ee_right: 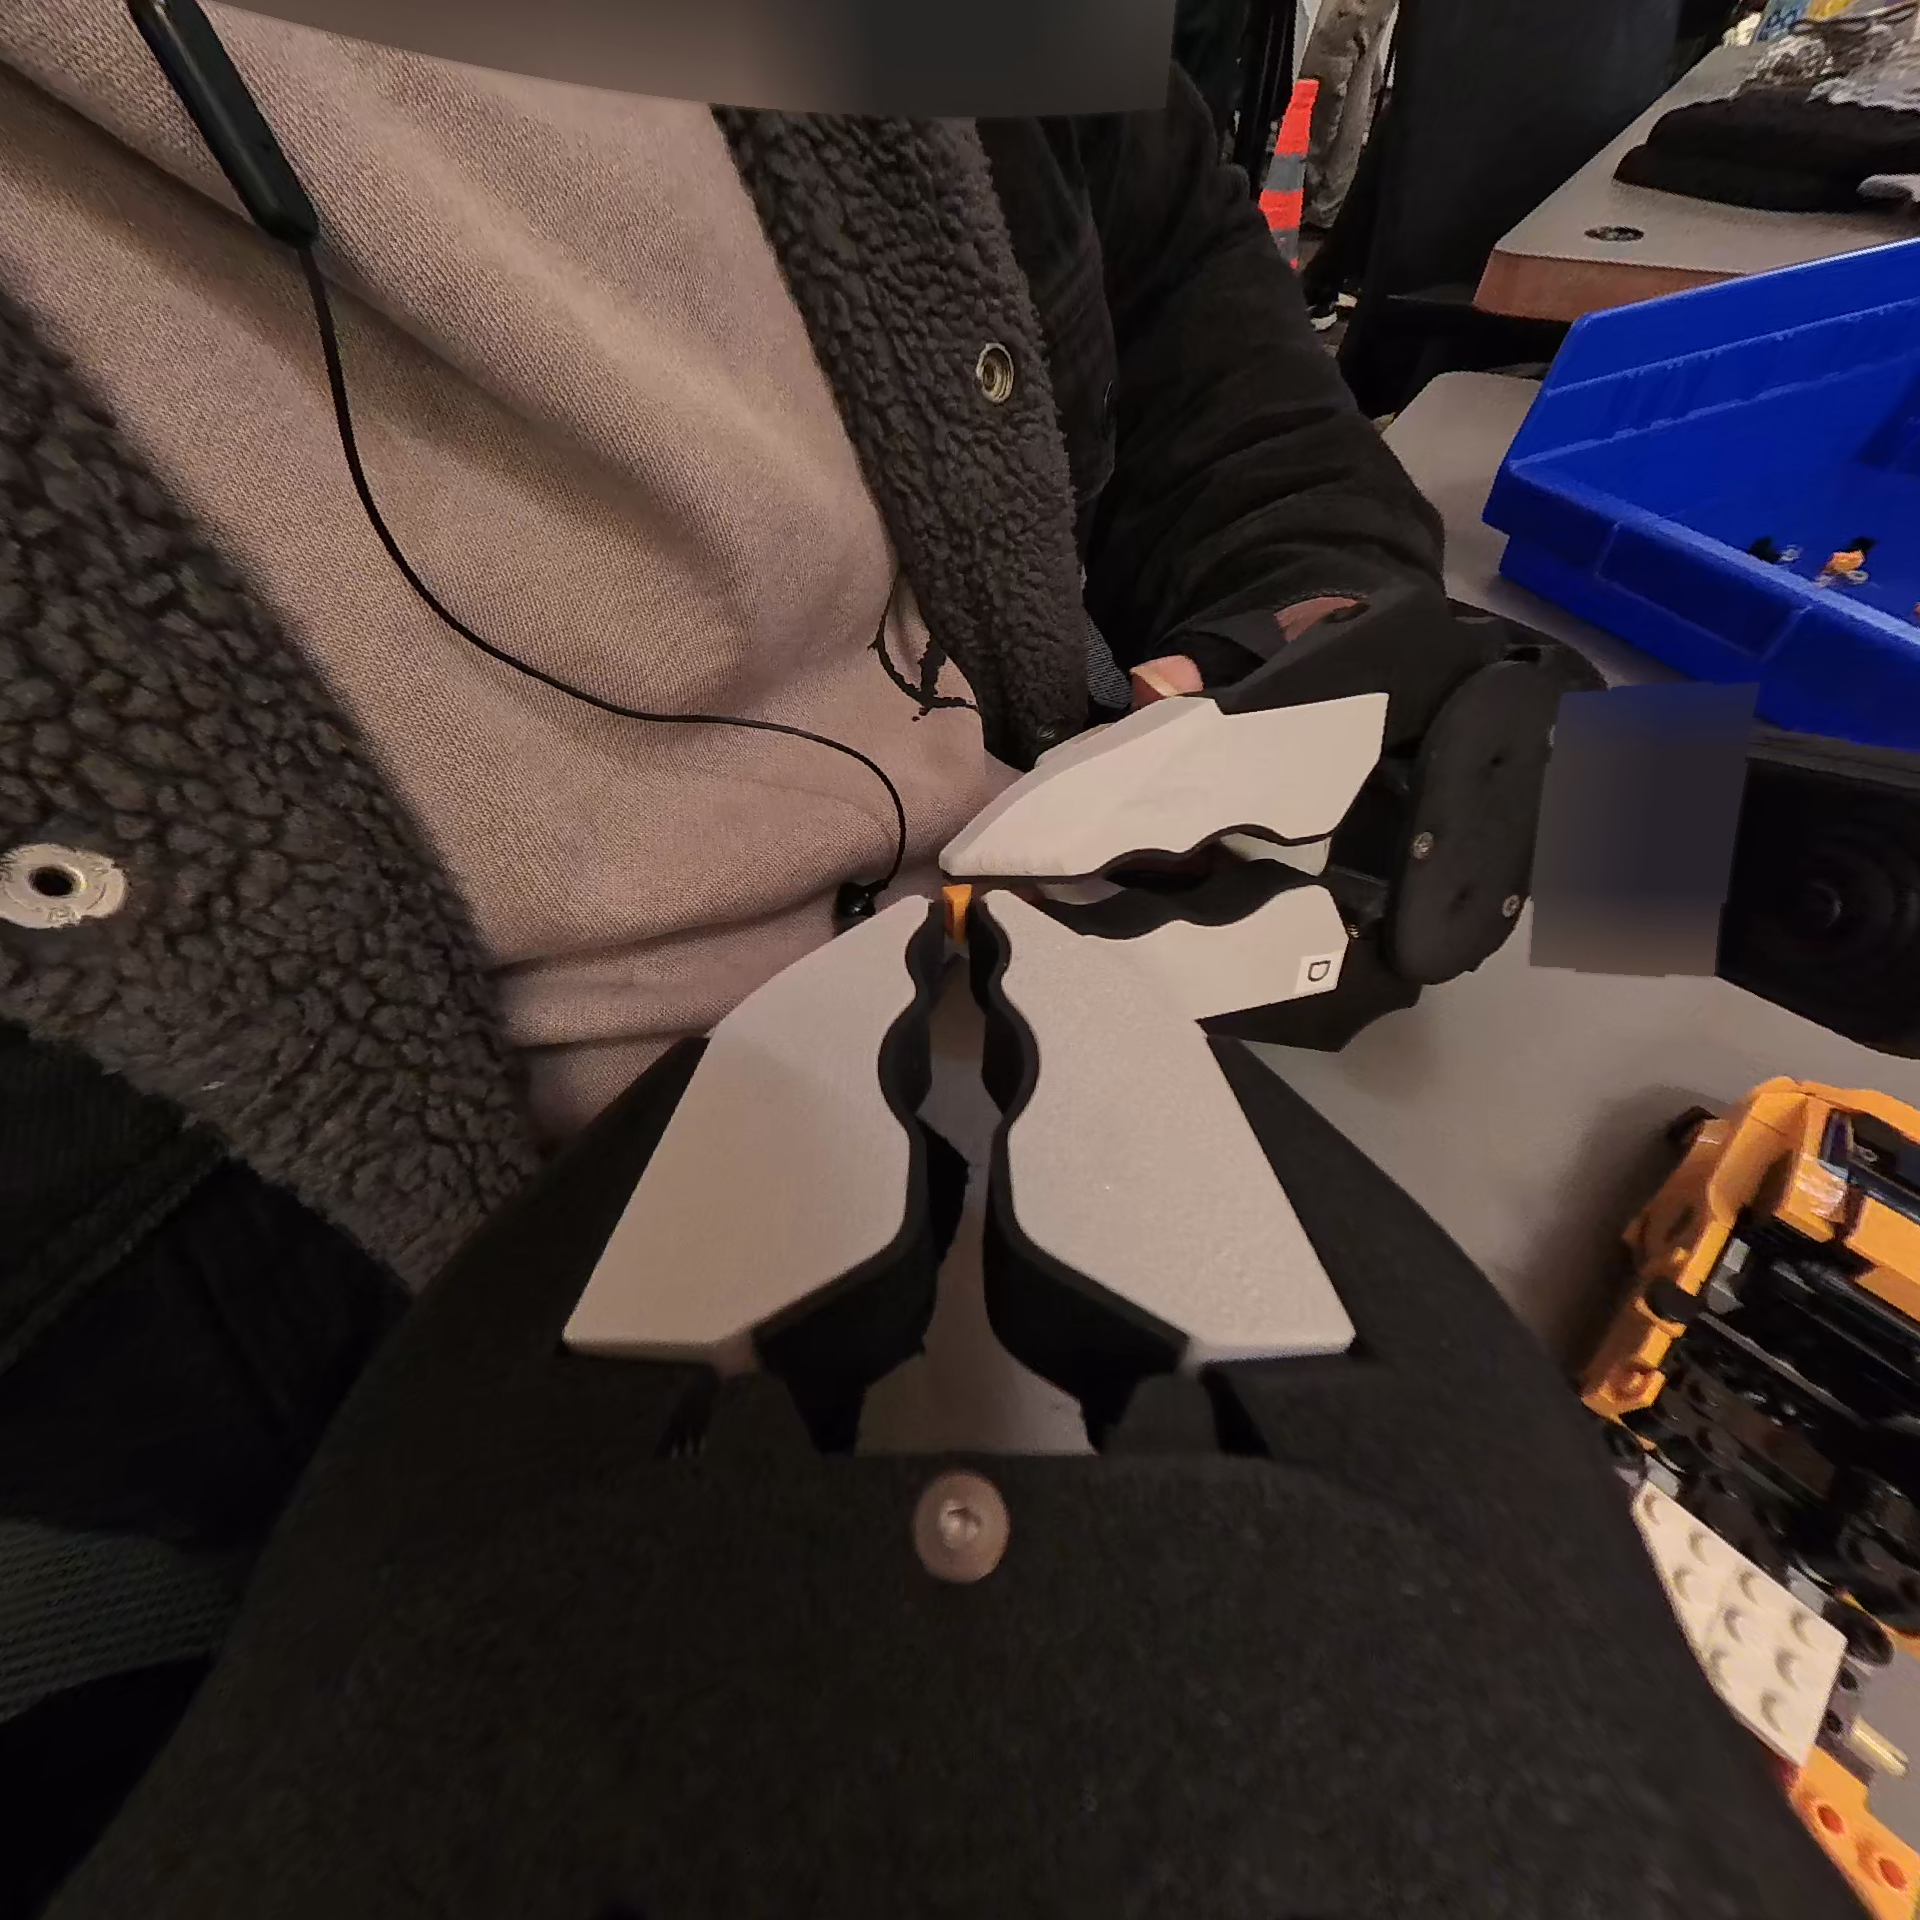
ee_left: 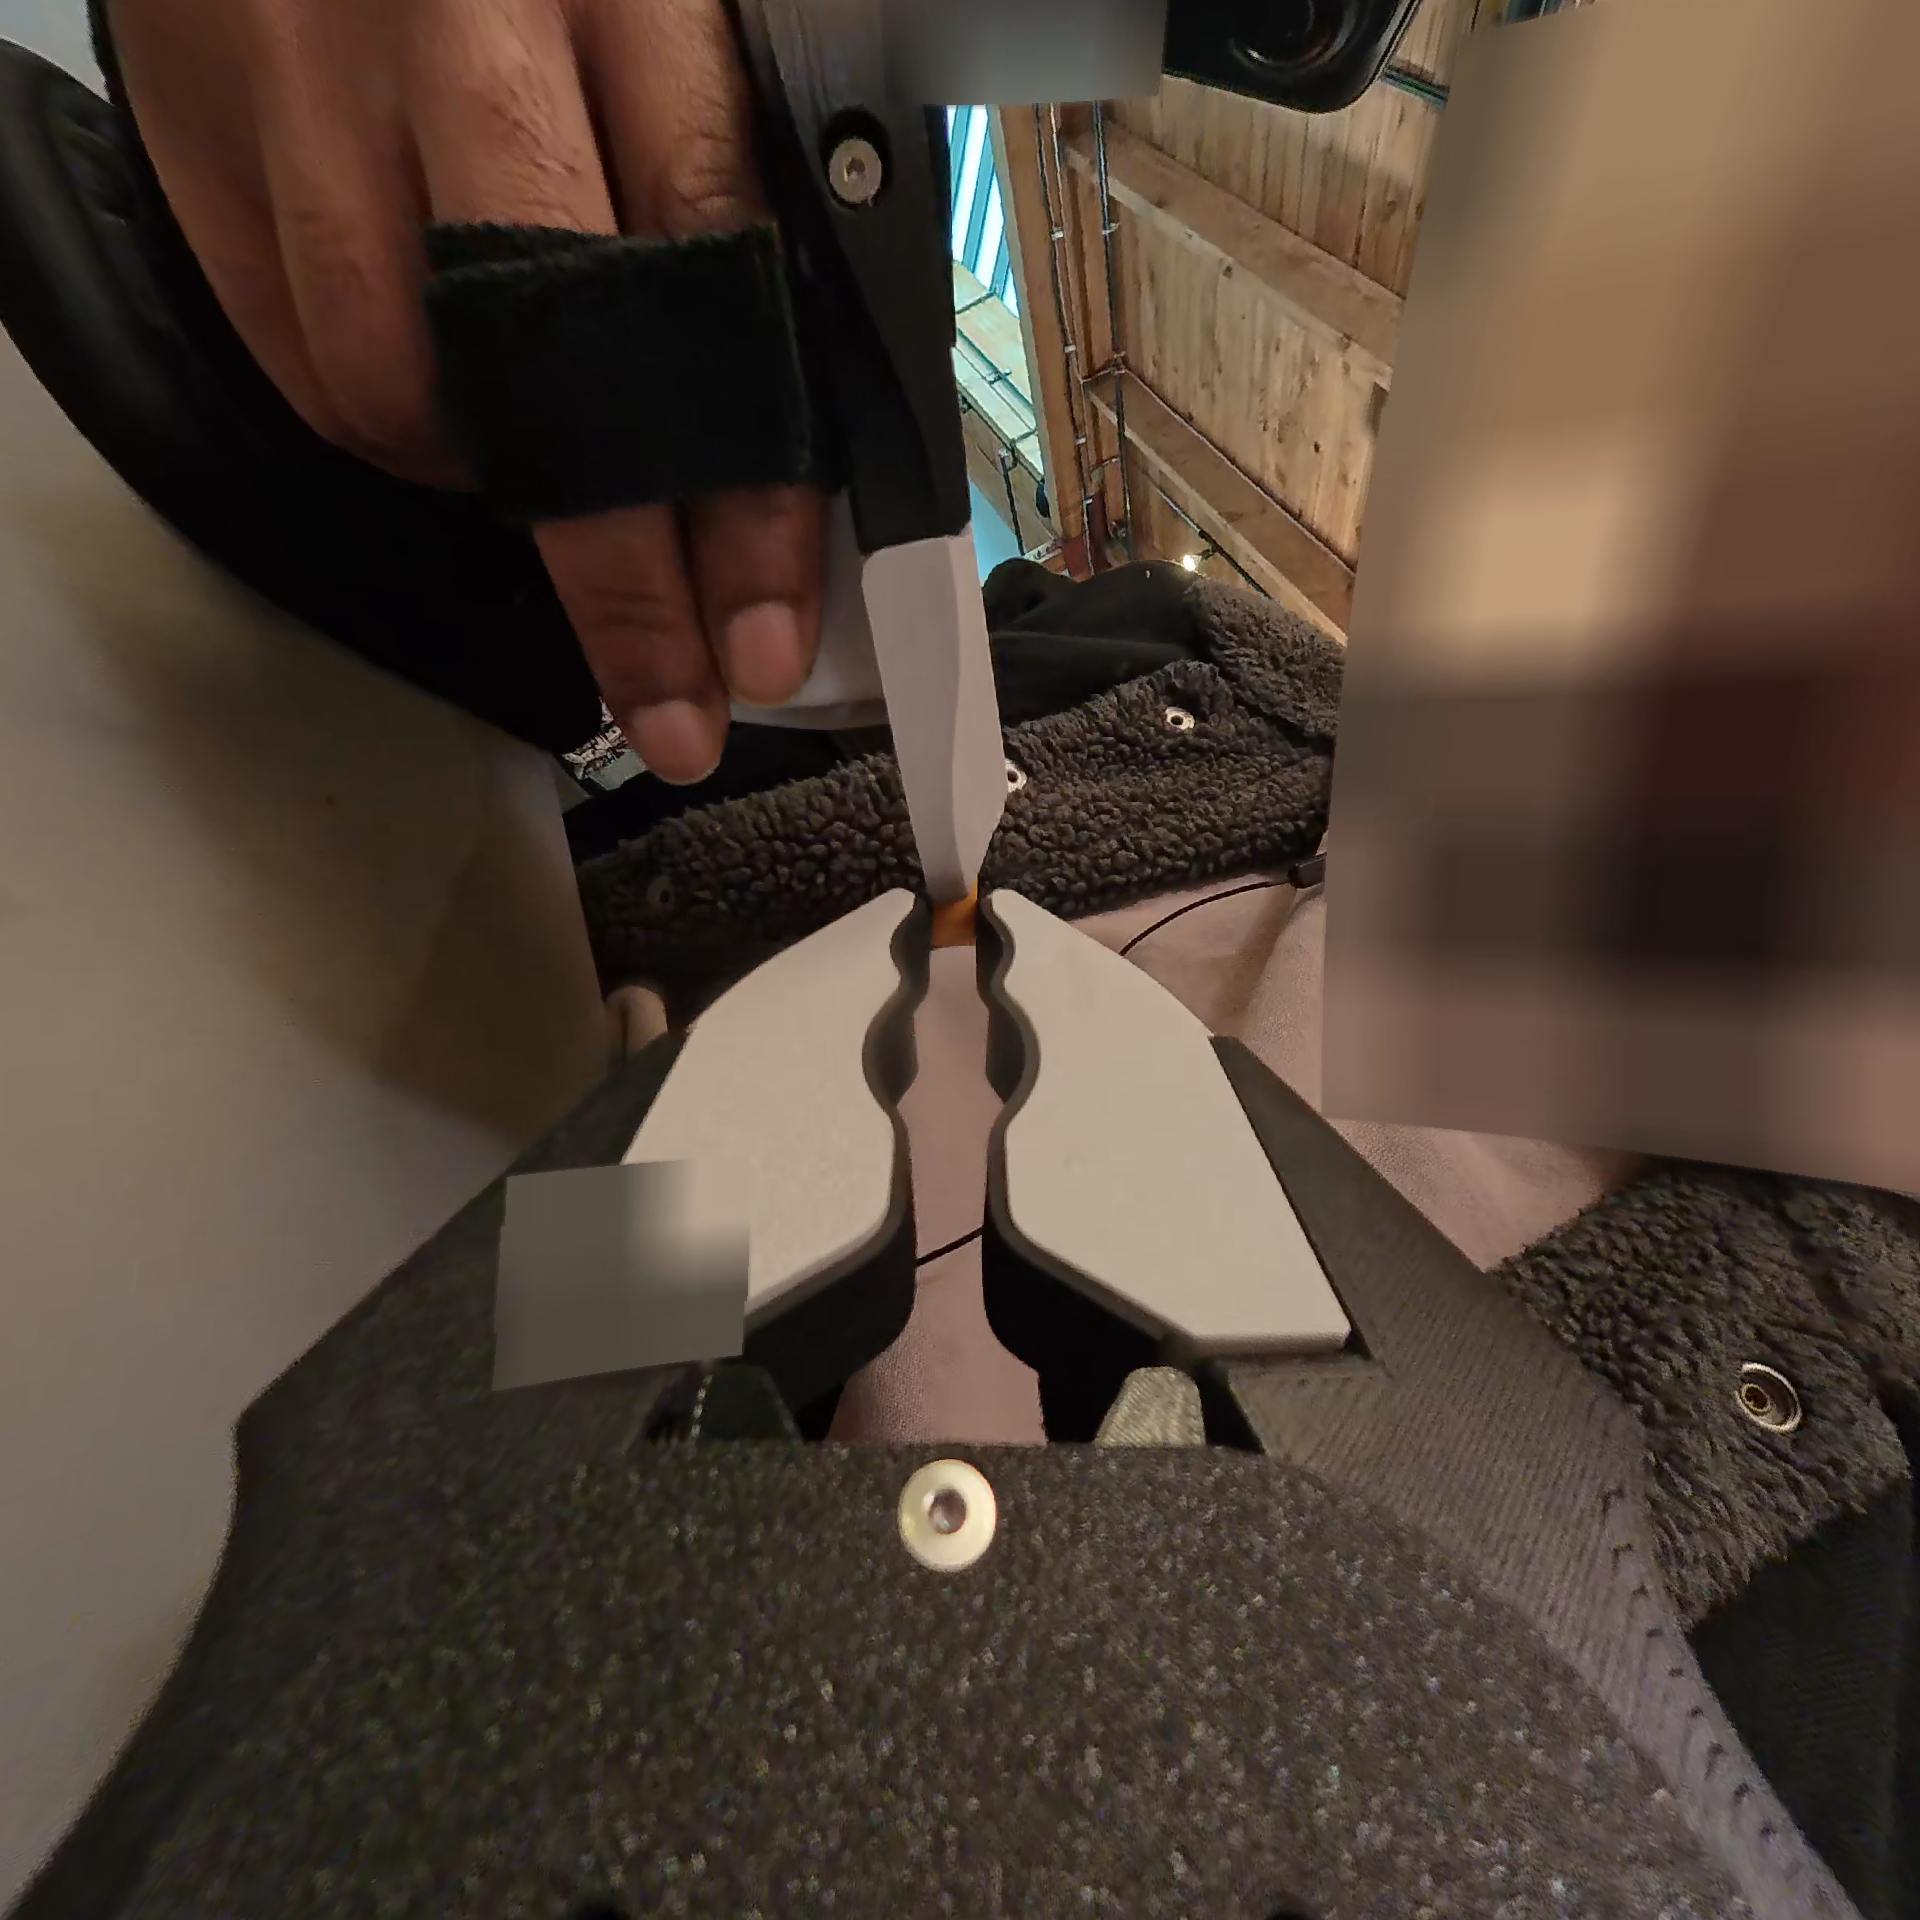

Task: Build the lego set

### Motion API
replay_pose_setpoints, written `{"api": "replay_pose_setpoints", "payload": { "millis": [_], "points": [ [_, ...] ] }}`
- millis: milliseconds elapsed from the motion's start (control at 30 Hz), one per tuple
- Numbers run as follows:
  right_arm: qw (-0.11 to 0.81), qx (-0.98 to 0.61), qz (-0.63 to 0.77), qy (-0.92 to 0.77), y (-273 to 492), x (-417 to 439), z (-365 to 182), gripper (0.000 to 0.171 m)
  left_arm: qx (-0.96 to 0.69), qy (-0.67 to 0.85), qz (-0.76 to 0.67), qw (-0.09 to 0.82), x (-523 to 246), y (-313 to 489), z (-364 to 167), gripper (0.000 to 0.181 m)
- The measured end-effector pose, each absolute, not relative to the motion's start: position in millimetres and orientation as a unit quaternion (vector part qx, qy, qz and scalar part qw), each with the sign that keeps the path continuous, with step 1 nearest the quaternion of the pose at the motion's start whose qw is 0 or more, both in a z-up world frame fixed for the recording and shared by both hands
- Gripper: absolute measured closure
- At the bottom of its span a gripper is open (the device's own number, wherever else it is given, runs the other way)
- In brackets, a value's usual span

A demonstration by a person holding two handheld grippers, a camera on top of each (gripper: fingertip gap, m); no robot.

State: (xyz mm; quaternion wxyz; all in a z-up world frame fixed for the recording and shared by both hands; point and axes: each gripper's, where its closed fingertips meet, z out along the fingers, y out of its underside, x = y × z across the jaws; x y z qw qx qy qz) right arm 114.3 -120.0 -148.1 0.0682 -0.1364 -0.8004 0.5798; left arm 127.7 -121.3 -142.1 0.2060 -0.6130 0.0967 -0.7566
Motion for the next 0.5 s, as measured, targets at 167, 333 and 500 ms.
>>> {"api": "replay_pose_setpoints", "payload": {
  "millis": [167, 333, 500],
  "points": [
    [0.076, -0.149, 0.578, -0.799, -116, 111, -149, 0.167, -0.614, 0.083, -0.754, 0.219, 124, -118, -142, 0.174],
    [0.152, -0.201, 0.542, -0.802, -98, 91, -147, 0.158, -0.613, 0.023, -0.744, 0.266, 106, -99, -142, 0.174],
    [0.234, -0.23, 0.503, -0.8, -87, 74, -149, 0.161, -0.61, -0.016, -0.736, 0.292, 93, -88, -141, 0.174]
  ]
}}
